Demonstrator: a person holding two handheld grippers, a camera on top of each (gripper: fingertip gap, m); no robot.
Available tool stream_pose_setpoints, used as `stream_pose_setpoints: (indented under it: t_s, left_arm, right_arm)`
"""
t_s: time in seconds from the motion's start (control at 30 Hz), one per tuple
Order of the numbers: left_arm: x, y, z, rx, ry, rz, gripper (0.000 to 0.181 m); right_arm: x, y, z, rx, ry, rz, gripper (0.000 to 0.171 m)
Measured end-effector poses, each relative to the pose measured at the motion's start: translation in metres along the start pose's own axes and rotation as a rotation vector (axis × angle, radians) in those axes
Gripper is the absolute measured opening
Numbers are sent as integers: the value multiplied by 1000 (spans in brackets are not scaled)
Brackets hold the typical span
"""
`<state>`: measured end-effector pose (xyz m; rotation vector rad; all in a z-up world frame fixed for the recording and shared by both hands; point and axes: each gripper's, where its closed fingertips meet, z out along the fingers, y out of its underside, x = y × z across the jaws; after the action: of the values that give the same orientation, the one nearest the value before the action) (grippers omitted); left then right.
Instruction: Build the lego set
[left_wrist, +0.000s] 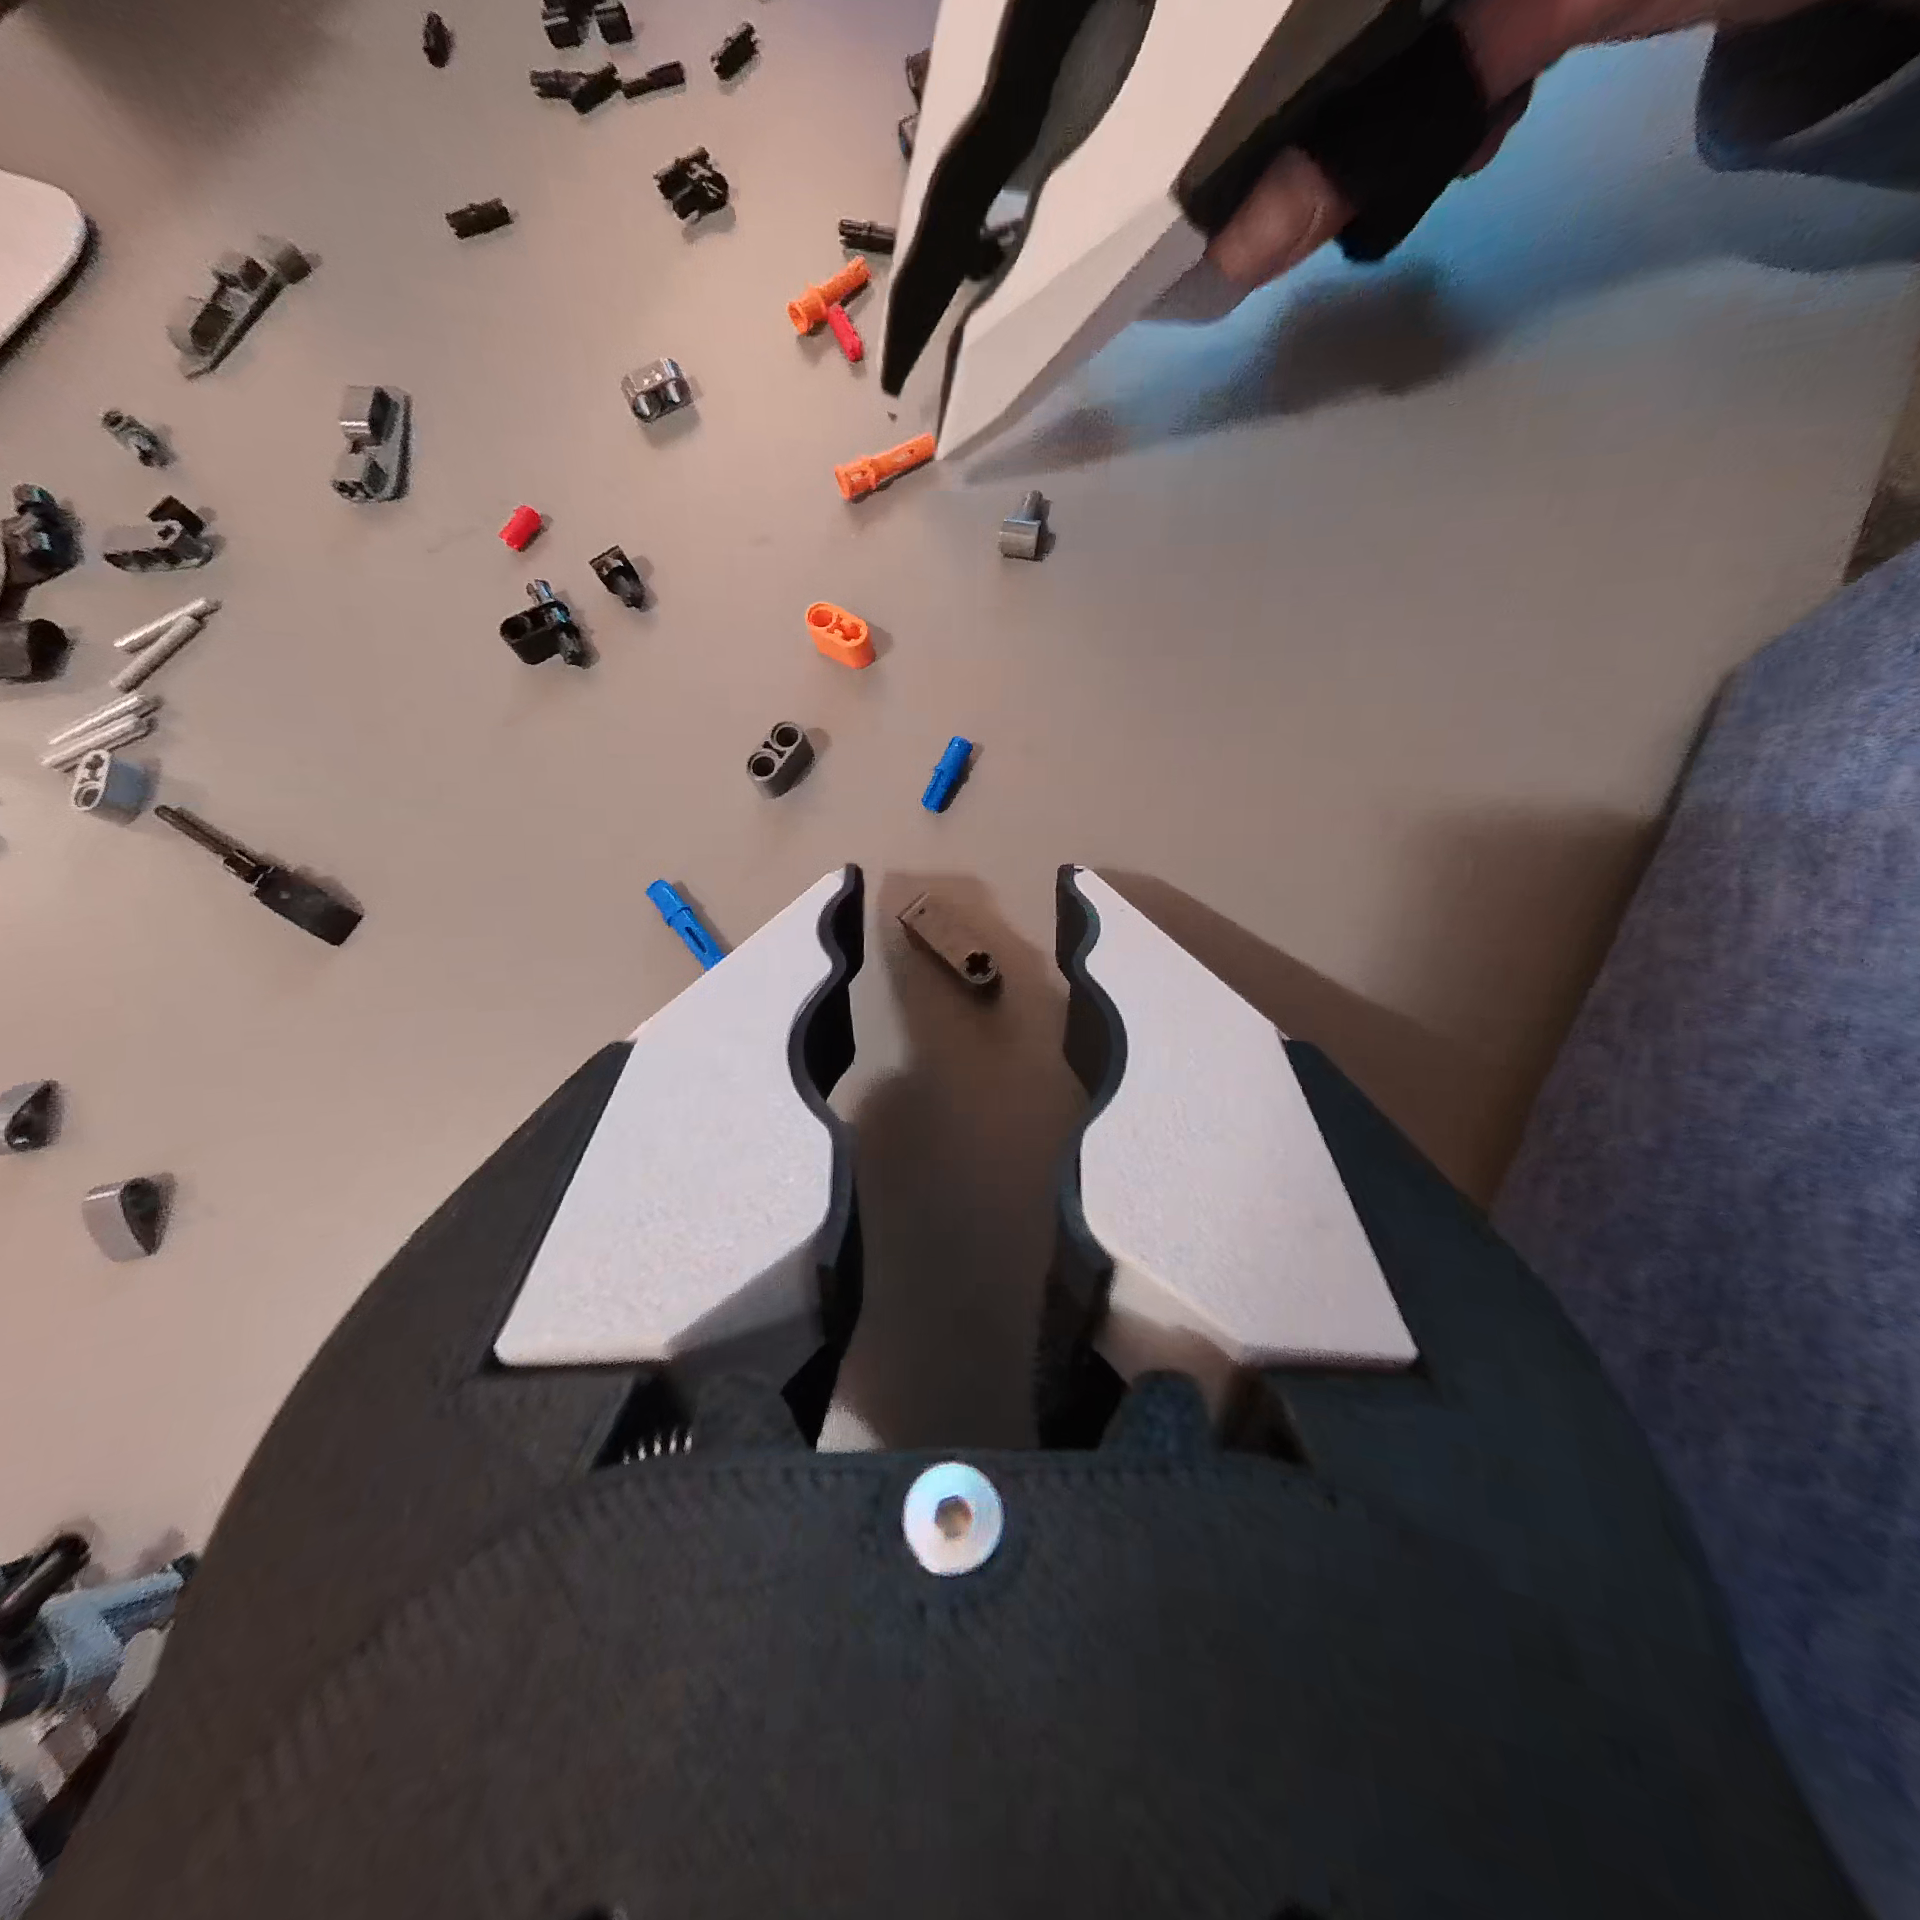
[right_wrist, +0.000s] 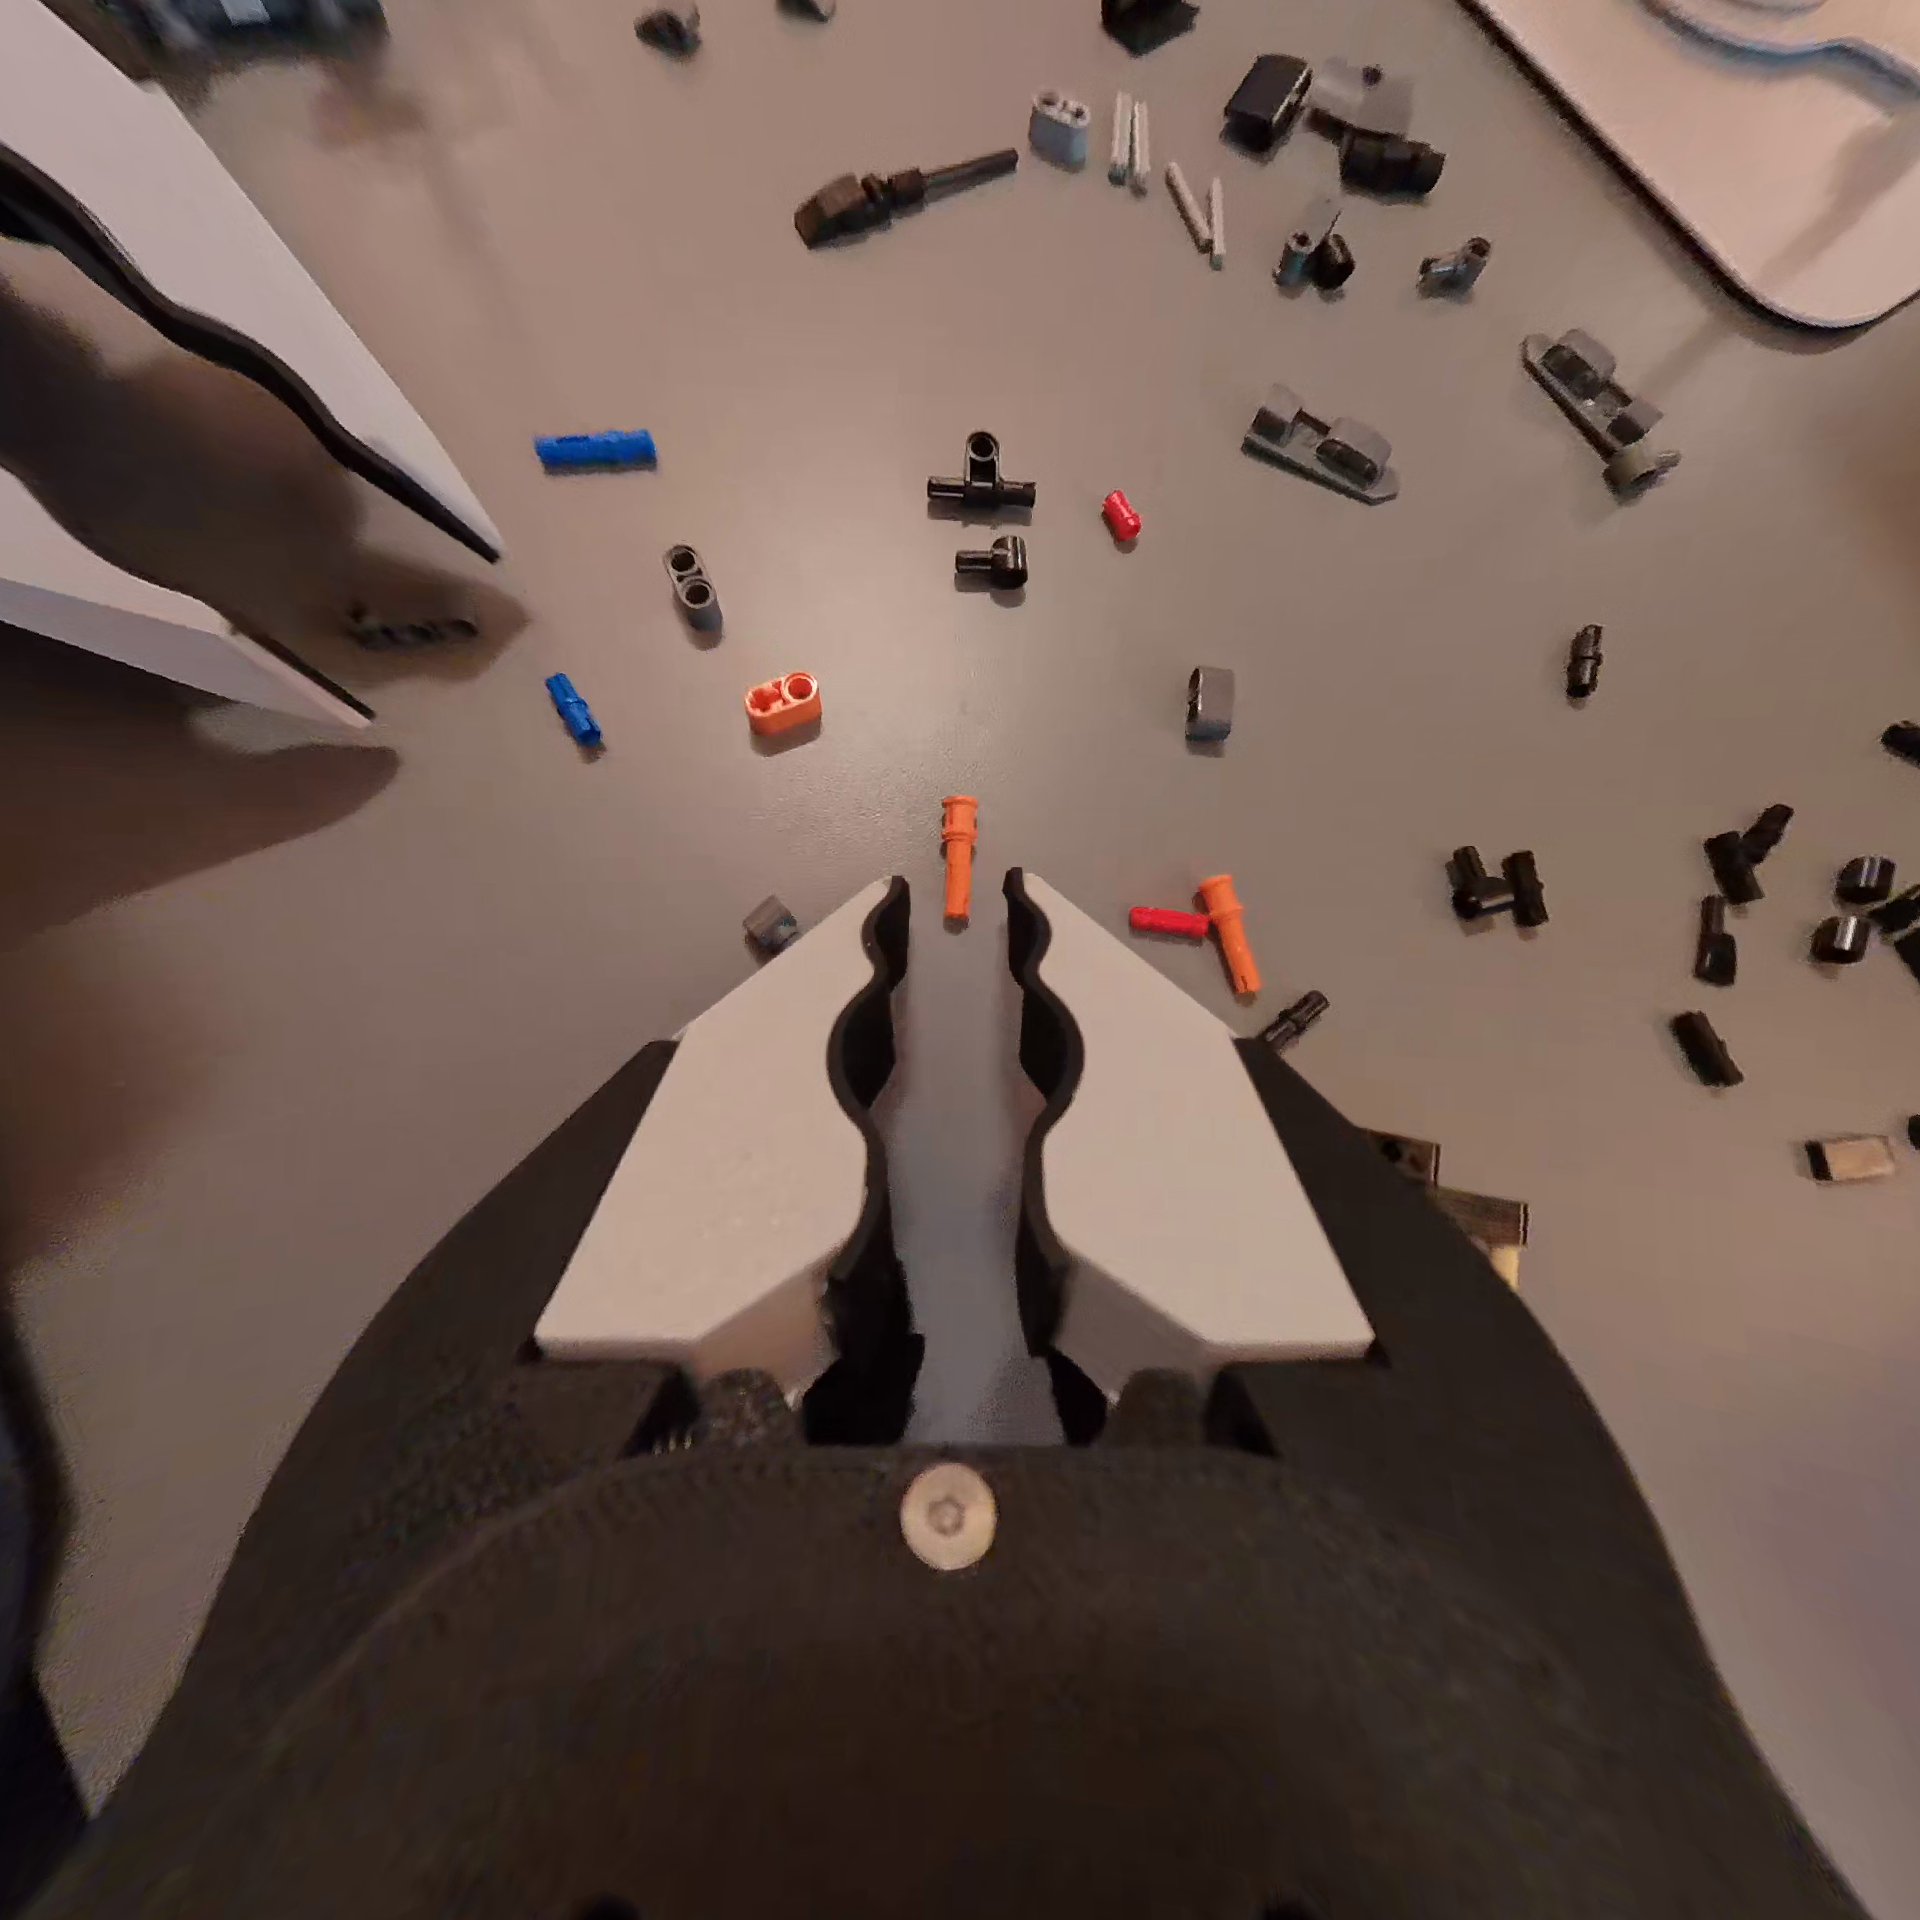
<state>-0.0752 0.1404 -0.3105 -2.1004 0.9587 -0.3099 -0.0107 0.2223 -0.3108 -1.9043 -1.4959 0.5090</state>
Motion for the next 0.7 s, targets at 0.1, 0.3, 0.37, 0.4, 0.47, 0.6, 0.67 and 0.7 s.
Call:
stream_pose_setpoints:
  t_s: [0.1, 0.3, 0.37, 0.4, 0.47, 0.6, 0.67, 0.7]
  left_arm:
    - [-1, -3, -5, 32, 12, -20, 36]
    - [-12, -10, -18, 105, -40, -24, 32]
    - [-16, -19, -24, 146, -53, -18, 31]
    - [-18, -24, -26, 166, -56, -20, 30]
    - [-23, -36, -31, 209, -54, -49, 28]
    - [-30, -57, -38, 288, -43, -50, 28]
    - [-30, -63, -40, 295, -72, 59, 28]
    - [-28, -65, -41, 287, -92, 140, 28]
  right_arm:
    - [0, 0, 8, -30, 7, -25, 7]
    - [-7, -16, 2, 44, -61, 21, 2]
    - [-18, -33, -6, 123, -123, 29, 2]
    - [-25, -41, -9, 165, -153, 11, 2]
    - [-36, -56, -15, 231, -206, -5, 2]
    - [-60, -75, -21, 301, -361, 25, 2]
    - [-70, -81, -26, 322, -447, 53, 2]
    - [-72, -84, -27, 325, -479, 66, 2]
